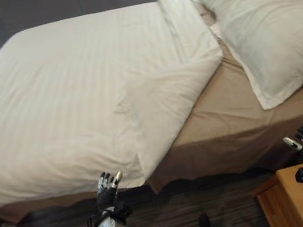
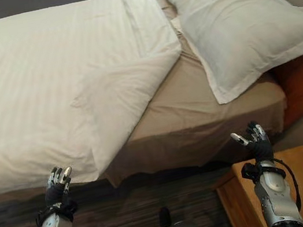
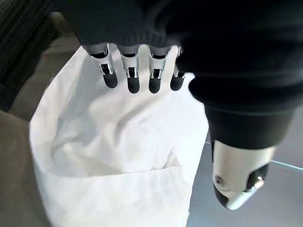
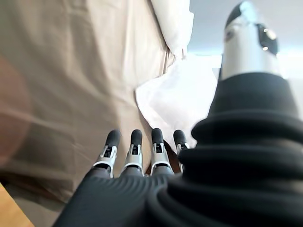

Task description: Making the bed.

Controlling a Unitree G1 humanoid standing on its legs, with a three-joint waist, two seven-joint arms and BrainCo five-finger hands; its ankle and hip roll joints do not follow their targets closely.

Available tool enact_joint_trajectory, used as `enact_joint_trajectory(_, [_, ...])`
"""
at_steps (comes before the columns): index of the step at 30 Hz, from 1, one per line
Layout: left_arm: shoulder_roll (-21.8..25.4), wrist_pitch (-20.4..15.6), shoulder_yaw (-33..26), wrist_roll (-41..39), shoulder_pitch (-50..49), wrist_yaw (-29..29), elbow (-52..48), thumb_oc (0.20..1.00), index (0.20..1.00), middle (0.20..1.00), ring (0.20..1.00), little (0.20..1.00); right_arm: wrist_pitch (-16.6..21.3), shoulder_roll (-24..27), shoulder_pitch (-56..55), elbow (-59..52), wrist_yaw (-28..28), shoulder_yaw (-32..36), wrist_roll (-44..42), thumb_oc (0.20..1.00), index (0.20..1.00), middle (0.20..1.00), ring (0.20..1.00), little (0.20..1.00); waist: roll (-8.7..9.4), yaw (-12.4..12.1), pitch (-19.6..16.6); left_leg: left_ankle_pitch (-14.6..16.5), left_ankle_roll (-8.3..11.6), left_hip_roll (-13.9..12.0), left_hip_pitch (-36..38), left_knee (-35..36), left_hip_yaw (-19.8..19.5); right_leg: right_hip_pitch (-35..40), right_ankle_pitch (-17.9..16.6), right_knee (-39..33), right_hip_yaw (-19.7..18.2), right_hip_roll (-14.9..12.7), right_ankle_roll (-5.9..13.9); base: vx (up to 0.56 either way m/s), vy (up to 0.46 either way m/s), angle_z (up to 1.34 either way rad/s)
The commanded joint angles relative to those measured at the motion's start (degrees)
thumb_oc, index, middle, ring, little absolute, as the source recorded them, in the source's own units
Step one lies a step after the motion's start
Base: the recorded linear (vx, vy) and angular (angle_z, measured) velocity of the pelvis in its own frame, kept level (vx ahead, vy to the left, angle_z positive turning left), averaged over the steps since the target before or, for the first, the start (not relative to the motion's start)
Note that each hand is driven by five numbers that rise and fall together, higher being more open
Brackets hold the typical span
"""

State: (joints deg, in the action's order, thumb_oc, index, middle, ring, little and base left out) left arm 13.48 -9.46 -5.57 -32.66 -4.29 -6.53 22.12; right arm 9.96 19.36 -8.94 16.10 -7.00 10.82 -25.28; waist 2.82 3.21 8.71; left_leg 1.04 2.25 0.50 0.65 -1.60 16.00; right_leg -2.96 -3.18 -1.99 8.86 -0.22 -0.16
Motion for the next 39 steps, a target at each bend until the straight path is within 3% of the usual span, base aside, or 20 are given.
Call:
enact_joint_trajectory(1, [5.74,-3.04,-2.30,2.38,0.41,-1.83,-0.96,1.000,1.000,1.000,1.000,1.000,3.10,1.04,0.96,-2.98,0.14,0.01,0.18,1.000,1.000,1.000,1.000,1.000,0.38,0.05,-3.81,-2.48,-2.07,-1.13,-1.05,1.80,-5.13,6.30,4.01,4.62,-1.40,-6.52,7.34,0.15,0.113,-0.08])
enact_joint_trajectory(3, [6.05,-3.21,-2.89,3.04,0.51,-2.35,-1.35,1.000,1.000,1.000,1.000,1.000,3.12,0.34,1.14,-3.31,0.33,-0.01,-0.01,1.000,1.000,1.000,1.000,1.000,0.40,0.21,-3.67,-2.48,-2.58,-1.16,-0.57,2.29,-5.11,5.59,3.72,7.25,-1.71,-6.78,7.61,0.10,0.101,-0.15])
enact_joint_trajectory(4, [7.45,-3.39,-4.17,4.48,1.03,-2.94,-1.44,1.000,1.000,1.000,1.000,1.000,3.19,-0.19,1.44,-4.00,1.43,-1.01,0.93,1.000,1.000,1.000,1.000,1.000,0.58,0.66,-2.24,-1.89,-3.81,-1.02,1.19,2.71,-5.28,0.60,-0.35,17.96,-4.68,-7.22,9.21,0.04,0.081,-0.12])
enact_joint_trajectory(5, [8.32,-3.51,-4.32,4.68,1.83,-2.98,-1.45,1.000,1.000,1.000,1.000,1.000,3.13,-0.07,1.50,-3.95,1.64,-1.35,1.59,1.000,1.000,1.000,1.000,1.000,0.38,1.30,-1.48,-1.91,-4.01,-1.48,1.45,2.60,-5.72,-1.23,-2.15,21.68,-6.53,-6.52,9.77,0.03,0.079,-0.07])
enact_joint_trajectory(6, [8.36,-3.53,-4.38,4.67,1.96,-2.96,-1.37,1.000,1.000,1.000,1.000,1.000,3.14,-0.10,1.63,-3.92,1.63,-1.36,1.62,1.000,1.000,1.000,1.000,1.000,0.49,1.09,-1.51,-1.89,-4.04,-1.41,1.29,2.56,-5.46,-1.81,-1.97,22.33,-6.88,-6.57,9.82,0.10,0.038,-0.14])
enact_joint_trajectory(7, [9.43,-3.82,-4.61,4.91,3.21,-2.72,-1.64,1.000,1.000,1.000,1.000,1.000,2.83,-0.77,0.76,-4.03,2.36,-1.50,2.04,1.000,1.000,1.000,1.000,1.000,0.02,2.47,-0.88,-1.70,-3.89,-1.92,2.23,3.02,-7.33,-4.57,-1.96,24.33,-11.45,-4.83,9.49,0.10,0.019,-0.11])
enact_joint_trajectory(8, [9.44,-3.83,-4.61,4.91,3.23,-2.71,-1.61,1.000,1.000,1.000,1.000,1.000,2.82,-0.78,0.76,-4.04,2.38,-1.50,2.05,1.000,1.000,1.000,1.000,1.000,0.06,2.40,-0.90,-1.69,-3.87,-1.90,2.32,3.16,-7.27,-4.69,-1.77,24.59,-11.54,-4.82,9.47,0.24,0.011,0.07])
enact_joint_trajectory(12, [12.48,-3.68,-3.74,6.67,6.08,-2.00,-3.03,1.000,1.000,1.000,1.000,1.000,2.44,-1.31,-0.58,-2.79,2.68,-1.23,2.12,1.000,1.000,1.000,1.000,1.000,-0.37,4.82,-1.87,-1.15,-2.43,-2.01,5.80,6.14,-9.15,-4.98,-2.27,10.01,-13.26,-6.71,9.46,0.24,-0.029,-0.03])
enact_joint_trajectory(17, [16.00,-3.19,-2.01,8.43,9.89,-1.13,-2.64,1.000,1.000,1.000,1.000,1.000,1.81,-0.13,0.16,-3.41,4.85,-3.73,2.44,1.000,1.000,1.000,1.000,1.000,0.40,5.54,-3.22,-0.46,-1.70,-1.78,7.30,6.60,-9.35,-2.21,-3.22,4.26,-15.72,-6.74,10.57,0.15,-0.051,0.17])
enact_joint_trajectory(24, [23.78,-3.12,0.93,7.95,20.21,-1.25,4.71,1.000,1.000,1.000,1.000,1.000,1.22,2.45,0.81,-4.66,7.67,-6.84,2.00,1.000,1.000,1.000,1.000,1.000,-1.00,7.26,-4.22,-0.81,-0.43,-2.87,6.38,6.60,-8.42,-0.94,-2.59,0.90,-15.19,-5.69,9.44,0.09,-0.049,-0.08])
enact_joint_trajectory(30, [31.46,-2.86,4.02,4.43,35.37,-2.27,23.21,1.000,1.000,1.000,1.000,1.000,1.20,4.33,-1.44,-5.00,9.54,-8.61,0.18,1.000,1.000,1.000,1.000,1.000,-1.74,10.72,-4.41,-1.51,1.27,-4.62,4.11,6.60,-6.69,-2.12,-2.84,-1.12,-15.53,-4.37,9.05,0.04,-0.047,-0.04])
enact_joint_trajectory(32, [35.59,-1.67,6.45,6.07,42.58,-2.20,32.45,1.000,1.000,1.000,1.000,1.000,1.52,5.88,-1.52,-4.83,9.64,-8.80,-0.67,1.000,1.000,1.000,1.000,1.000,-2.09,12.50,-3.75,-1.93,1.78,-5.09,2.60,6.60,-5.56,-4.30,-3.35,-1.15,-16.38,-3.61,9.06,-0.03,-0.010,-0.23])
enact_joint_trajectory(38, [39.18,-1.07,8.36,6.21,49.92,-1.48,40.07,1.000,1.000,1.000,1.000,1.000,2.14,7.34,-0.83,-5.25,10.09,-9.42,-2.79,1.000,1.000,1.000,1.000,1.000,-2.05,14.23,-2.04,-2.73,2.56,-5.96,-1.90,6.60,-4.02,-9.57,-4.72,-1.65,-17.74,-2.65,9.21,-0.08,0.002,-0.30])
enact_joint_trajectory(39, [41.30,-0.70,9.78,6.60,53.37,-1.63,42.29,1.000,1.000,1.000,1.000,1.000,2.71,8.27,0.14,-5.65,10.15,-10.10,-3.75,1.000,1.000,1.000,1.000,1.000,-1.85,15.08,-0.35,-3.28,2.81,-6.12,-4.30,6.60,-3.52,-12.47,-5.71,-1.59,-18.48,-2.32,9.28,-0.12,0.021,-0.28])
